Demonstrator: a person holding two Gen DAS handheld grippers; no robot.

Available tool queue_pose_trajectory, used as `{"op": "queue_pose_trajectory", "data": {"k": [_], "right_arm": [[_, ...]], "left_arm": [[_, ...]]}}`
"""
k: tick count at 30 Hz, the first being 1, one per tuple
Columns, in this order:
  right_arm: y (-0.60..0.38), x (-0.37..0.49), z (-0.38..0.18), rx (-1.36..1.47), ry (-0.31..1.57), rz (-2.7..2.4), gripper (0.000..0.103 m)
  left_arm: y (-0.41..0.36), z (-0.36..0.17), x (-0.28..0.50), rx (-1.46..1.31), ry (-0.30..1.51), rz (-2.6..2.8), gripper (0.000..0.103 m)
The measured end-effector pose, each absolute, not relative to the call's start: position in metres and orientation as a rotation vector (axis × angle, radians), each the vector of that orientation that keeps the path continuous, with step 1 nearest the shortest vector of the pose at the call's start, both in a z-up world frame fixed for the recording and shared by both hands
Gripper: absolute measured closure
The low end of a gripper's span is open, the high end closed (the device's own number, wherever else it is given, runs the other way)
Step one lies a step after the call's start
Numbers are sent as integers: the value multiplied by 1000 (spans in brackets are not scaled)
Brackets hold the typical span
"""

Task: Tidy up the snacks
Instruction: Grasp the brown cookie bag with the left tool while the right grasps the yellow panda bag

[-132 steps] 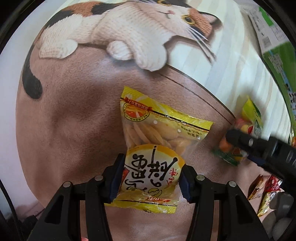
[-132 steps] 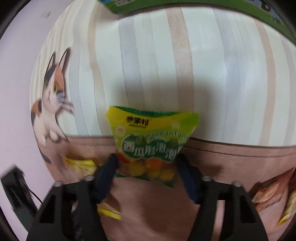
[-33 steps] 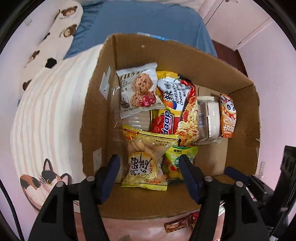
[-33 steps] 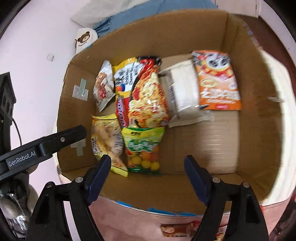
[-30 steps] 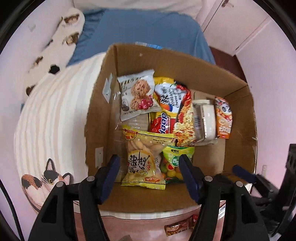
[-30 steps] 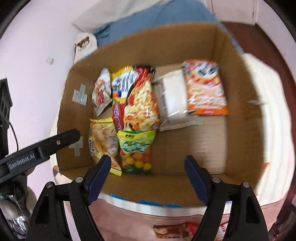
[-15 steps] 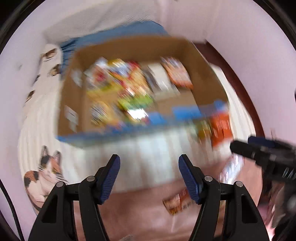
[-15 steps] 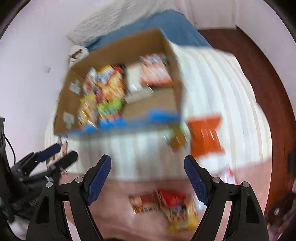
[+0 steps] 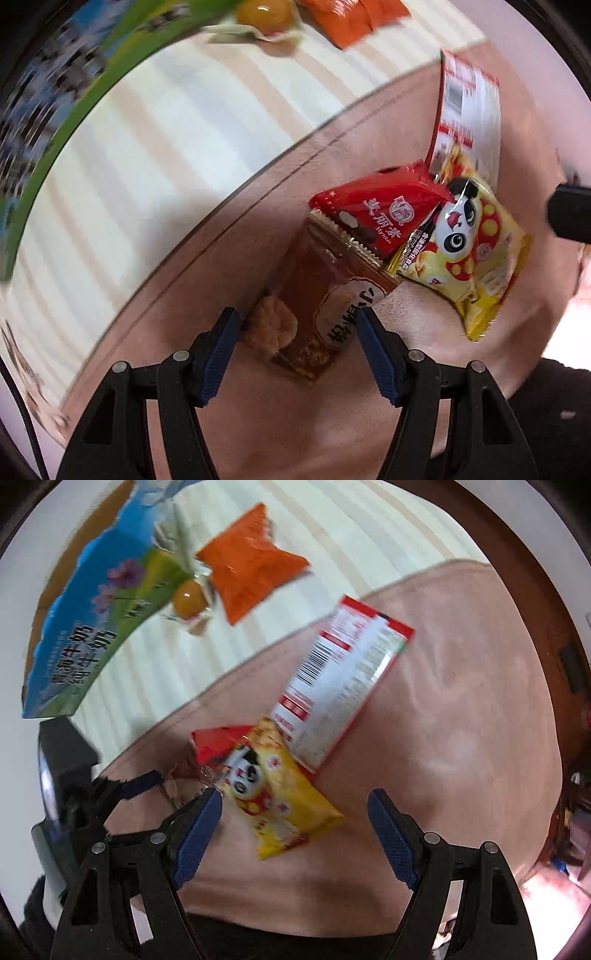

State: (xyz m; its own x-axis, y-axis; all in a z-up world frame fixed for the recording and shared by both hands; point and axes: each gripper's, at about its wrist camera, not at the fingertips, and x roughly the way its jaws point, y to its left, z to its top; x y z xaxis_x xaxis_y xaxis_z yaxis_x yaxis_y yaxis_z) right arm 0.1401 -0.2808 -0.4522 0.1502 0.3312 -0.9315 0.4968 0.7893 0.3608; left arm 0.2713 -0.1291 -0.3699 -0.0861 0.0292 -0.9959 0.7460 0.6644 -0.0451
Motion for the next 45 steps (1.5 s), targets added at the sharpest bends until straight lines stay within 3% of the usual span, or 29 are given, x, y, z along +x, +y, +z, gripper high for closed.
{"op": "queue_pose_trajectory", "data": {"k": [8,18,23,28,32,35,39,45], "right_arm": [[-257,156,-457,600,1485,-82,19],[-204,187,-504,387,1588,-28,19],[-186,194,-516,528,1593,79,20],[-172,204,-518,481,1620,87,20],[-165,213,-518,422,1603,63,29],[-176,209,-519,557,1595,50,29],[-183,211,-523,610,1594,62,18],[-176,226,-529,524,1610,51,14]], "left_arm": [[-116,-369,285,557,1581,-620,43],[21,-373,313,-96,1721,-216,42],[6,-374,297,78,1721,-330,42],[-28,-379,283,305,1697,-352,42],[-13,-374,290,114,1687,-223,48],[6,-372,296,-22,1721,-171,48],[5,-376,295,26,1732,-187,47],[-20,-395,279,76,1737,-160,47]]}}
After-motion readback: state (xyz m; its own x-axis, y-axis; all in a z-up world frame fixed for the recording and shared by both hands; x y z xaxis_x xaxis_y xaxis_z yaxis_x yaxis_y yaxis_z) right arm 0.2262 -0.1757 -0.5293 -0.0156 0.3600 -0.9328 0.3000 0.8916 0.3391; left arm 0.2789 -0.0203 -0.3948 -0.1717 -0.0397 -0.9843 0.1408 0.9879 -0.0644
